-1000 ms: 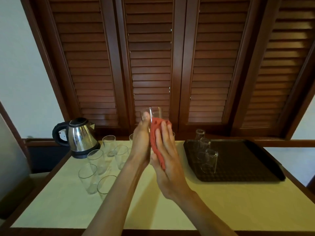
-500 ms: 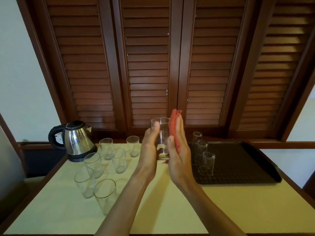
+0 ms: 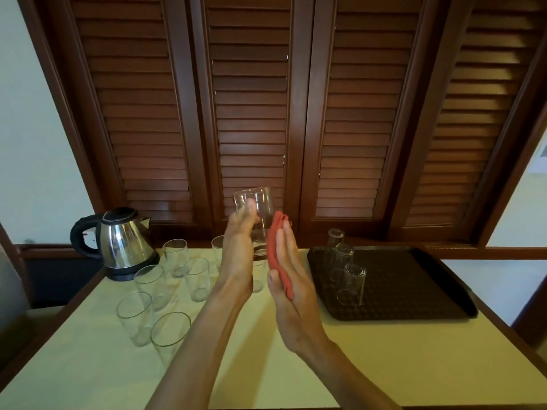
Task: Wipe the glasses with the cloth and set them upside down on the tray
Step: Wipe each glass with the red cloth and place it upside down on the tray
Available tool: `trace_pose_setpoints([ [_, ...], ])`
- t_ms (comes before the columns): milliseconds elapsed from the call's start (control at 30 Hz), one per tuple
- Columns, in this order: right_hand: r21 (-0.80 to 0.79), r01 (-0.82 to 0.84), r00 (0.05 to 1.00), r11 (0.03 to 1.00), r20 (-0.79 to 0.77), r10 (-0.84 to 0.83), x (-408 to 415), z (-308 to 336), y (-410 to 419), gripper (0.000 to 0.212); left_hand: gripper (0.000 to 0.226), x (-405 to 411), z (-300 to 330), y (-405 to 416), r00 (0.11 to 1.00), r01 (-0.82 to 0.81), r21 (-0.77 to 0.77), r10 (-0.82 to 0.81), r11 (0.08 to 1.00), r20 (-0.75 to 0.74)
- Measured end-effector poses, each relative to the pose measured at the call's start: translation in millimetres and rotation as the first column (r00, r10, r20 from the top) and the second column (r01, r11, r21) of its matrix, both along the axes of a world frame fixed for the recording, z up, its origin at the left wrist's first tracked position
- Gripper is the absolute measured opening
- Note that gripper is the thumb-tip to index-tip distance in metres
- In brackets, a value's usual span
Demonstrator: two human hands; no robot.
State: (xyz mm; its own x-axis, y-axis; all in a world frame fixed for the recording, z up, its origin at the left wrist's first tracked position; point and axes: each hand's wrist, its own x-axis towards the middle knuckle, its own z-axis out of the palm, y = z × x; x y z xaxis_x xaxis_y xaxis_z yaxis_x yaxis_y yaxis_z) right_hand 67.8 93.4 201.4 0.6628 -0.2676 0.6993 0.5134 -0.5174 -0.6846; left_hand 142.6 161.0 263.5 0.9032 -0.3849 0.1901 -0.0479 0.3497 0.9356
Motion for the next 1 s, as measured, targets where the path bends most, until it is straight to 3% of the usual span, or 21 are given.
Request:
trace_pose_setpoints([
  [100,0.161,0.043,0.999,0.986,0.005,-0.045,9,28,-15,0.065,0.062,-12,-13,-5,0.995,0.092,0.080,-0.095,0.993,0.032],
  [167,0.069,0.081,0.996,0.994,0.038,-0.083,10,33,-13,0.058,0.056,-16,-17,-6,0.991,0.115,0.064,-0.119,0.991,0.066],
  [267,-0.034,-0.003,1.000,0.999,-0.019,0.003,1,3,-2,0.059,0.055,-1,-10,-2,1.000,-0.001,-0.043,0.001,0.999,0.005],
  [333,0.042,-0.009,0.999,0.999,-0.034,0.011,3,1,-7,0.060,0.049,1,-14,-4,0.999,-0.029,0.011,0.028,1.000,0.020],
  [400,0.112,0.079,0.997,0.991,-0.012,-0.078,13,21,-17,0.060,0.049,-10,-21,-10,0.998,0.054,0.087,-0.056,0.995,0.020],
  [467,0.019,0.142,0.990,0.990,0.014,-0.142,15,33,-15,0.061,0.055,-15,-22,-12,0.988,0.157,0.075,-0.156,0.985,-0.026],
  [567,-0.115,0.068,0.998,0.991,0.026,-0.065,1,5,-4,0.062,0.059,-1,-11,-7,0.986,0.160,-0.026,-0.161,0.987,-0.048],
  [700,0.105,0.066,0.998,0.992,-0.005,-0.066,7,18,-18,0.059,0.055,-6,-21,-8,0.991,0.133,-0.013,-0.133,0.991,0.002],
  [733,0.099,0.097,0.995,0.990,0.000,-0.097,9,27,-18,0.057,0.054,-11,-24,-10,0.988,0.148,0.019,-0.149,0.989,0.032],
  [833,-0.121,0.100,0.995,0.988,0.008,-0.100,4,14,-4,0.055,0.045,-5,-25,-11,0.995,0.093,0.046,-0.095,0.995,0.034],
  [900,-0.164,0.079,0.997,0.983,0.025,-0.076,-2,-5,-3,0.057,0.061,1,-22,-8,0.995,0.095,0.035,-0.095,0.995,0.006],
  [1000,0.042,0.130,0.992,0.991,-0.005,-0.130,10,15,-16,0.059,0.066,-8,-29,-7,0.983,0.183,0.084,-0.184,0.980,-0.001],
])
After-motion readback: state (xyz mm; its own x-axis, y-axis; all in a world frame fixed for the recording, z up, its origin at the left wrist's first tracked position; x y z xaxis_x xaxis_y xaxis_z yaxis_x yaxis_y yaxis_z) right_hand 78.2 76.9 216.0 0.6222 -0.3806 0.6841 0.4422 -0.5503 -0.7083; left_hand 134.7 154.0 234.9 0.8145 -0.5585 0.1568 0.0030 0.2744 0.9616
